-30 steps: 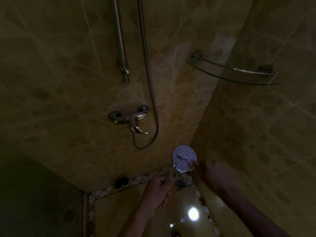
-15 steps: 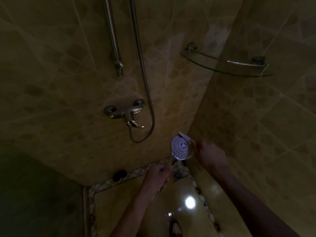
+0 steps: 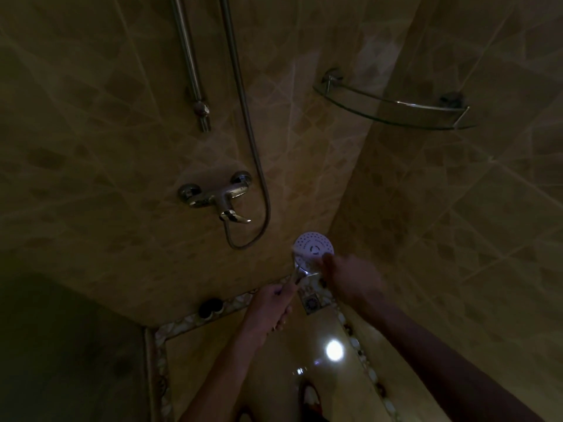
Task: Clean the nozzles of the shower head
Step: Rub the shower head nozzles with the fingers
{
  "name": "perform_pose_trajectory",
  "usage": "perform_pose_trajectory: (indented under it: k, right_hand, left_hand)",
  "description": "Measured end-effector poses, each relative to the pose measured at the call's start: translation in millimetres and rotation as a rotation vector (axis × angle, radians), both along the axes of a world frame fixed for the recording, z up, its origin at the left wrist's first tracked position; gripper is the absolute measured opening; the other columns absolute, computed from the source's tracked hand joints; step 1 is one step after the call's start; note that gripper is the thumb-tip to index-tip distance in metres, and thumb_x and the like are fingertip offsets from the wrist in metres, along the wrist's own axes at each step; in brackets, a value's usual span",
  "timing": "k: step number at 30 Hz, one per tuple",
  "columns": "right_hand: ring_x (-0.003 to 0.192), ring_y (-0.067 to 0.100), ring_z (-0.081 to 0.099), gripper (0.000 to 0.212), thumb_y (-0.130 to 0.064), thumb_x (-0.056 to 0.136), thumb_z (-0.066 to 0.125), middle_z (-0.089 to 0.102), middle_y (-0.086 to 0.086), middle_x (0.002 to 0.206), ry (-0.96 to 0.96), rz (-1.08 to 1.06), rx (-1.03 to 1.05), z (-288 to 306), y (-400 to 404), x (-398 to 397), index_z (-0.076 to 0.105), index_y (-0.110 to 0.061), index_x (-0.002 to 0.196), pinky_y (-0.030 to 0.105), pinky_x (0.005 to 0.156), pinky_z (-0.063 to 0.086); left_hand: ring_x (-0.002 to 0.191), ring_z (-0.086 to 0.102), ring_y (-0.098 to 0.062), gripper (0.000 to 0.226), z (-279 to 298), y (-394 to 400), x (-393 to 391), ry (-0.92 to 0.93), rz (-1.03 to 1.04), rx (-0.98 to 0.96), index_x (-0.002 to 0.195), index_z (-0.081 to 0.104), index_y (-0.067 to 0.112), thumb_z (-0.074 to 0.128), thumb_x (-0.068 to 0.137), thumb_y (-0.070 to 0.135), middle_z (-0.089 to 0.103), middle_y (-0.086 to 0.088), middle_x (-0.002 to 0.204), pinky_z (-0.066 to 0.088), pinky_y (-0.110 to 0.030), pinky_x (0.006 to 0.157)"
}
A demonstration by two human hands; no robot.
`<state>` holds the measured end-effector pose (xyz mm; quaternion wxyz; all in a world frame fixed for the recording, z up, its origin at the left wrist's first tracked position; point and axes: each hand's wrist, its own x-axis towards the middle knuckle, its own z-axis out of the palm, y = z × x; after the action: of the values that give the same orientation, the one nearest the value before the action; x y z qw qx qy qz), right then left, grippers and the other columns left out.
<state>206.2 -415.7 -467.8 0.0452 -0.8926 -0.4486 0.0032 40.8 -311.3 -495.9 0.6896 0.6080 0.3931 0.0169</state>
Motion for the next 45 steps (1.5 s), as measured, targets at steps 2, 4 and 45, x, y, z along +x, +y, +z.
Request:
perform_pose_trajectory:
  k: [2,4,45]
  right_hand:
    - [0.063,0.026,0.065,0.044,-0.057,0.093,0.025,0.065,0.003,0.073,-0.031,0.09,-0.042,-3,-3,-11,0.055,-0.025,0.096,0.027,0.051,0.043]
    - [0.074,0.029,0.067,0.042,-0.057,0.094,0.03,0.069,0.006,0.082,-0.015,-0.006,-0.043,1,0,2,0.058,-0.026,0.1,0.028,0.055,0.044]
    - [0.073,0.03,0.066,0.07,-0.068,0.09,0.011,0.069,0.008,0.078,0.093,-0.297,0.07,-17,-35,26,0.063,-0.021,0.085,0.034,0.06,0.051]
  left_hand:
    - [0.035,0.038,-0.006,0.032,0,1,-2,-0.006,0.002,-0.006,0.078,0.058,0.014,0.055,0.094,0.042,0.052,0.008,0.048,0.03,-0.019,0.038]
    - [0.034,0.037,-0.006,0.033,1,2,-3,-0.017,-0.001,-0.013,0.074,0.056,0.015,0.056,0.094,0.04,0.051,0.004,0.051,0.029,-0.018,0.037]
    - [0.038,0.037,-0.007,0.034,10,-6,-6,0.021,-0.006,-0.045,0.072,0.057,0.015,0.056,0.095,0.04,0.051,0.006,0.051,0.03,-0.02,0.039]
